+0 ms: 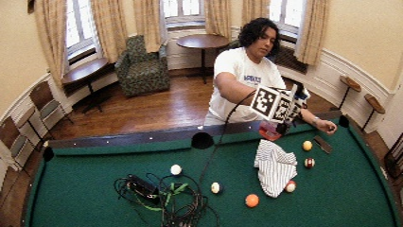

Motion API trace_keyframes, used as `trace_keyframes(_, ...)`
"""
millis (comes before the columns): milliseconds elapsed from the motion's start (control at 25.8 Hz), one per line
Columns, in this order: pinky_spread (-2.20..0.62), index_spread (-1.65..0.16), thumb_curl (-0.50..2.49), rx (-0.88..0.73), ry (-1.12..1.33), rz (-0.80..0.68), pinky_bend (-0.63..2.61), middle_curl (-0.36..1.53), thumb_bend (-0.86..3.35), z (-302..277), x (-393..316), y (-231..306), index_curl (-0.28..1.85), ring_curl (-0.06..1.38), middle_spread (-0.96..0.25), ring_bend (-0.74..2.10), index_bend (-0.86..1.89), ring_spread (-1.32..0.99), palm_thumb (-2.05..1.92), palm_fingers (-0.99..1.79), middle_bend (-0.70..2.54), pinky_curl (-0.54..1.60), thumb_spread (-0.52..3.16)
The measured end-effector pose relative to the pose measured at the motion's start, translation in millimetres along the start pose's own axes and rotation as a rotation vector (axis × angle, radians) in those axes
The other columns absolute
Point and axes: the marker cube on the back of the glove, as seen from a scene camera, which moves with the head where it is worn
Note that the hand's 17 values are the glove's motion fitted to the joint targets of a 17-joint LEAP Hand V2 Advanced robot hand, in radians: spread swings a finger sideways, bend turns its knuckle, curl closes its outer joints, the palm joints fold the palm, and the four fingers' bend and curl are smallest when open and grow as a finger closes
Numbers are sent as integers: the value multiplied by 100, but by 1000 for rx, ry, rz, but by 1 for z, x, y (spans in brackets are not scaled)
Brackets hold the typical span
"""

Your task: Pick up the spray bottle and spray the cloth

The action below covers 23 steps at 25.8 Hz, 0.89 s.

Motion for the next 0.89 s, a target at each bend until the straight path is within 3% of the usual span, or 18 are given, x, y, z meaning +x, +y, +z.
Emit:
trace_keyframes(310, -30, -28, 81, 34, -188, -175, 41, 52, -3, 65, 3, 22, 59, 46, -24, 69, 29, -20, 90, 138, 60, 40, 26)
trace_keyframes(890, -30, -28, 81, -259, -225, -97, 41, 52, -3, 238, 87, 54, 59, 47, -23, 69, 29, -20, 90, 139, 60, 40, 26)
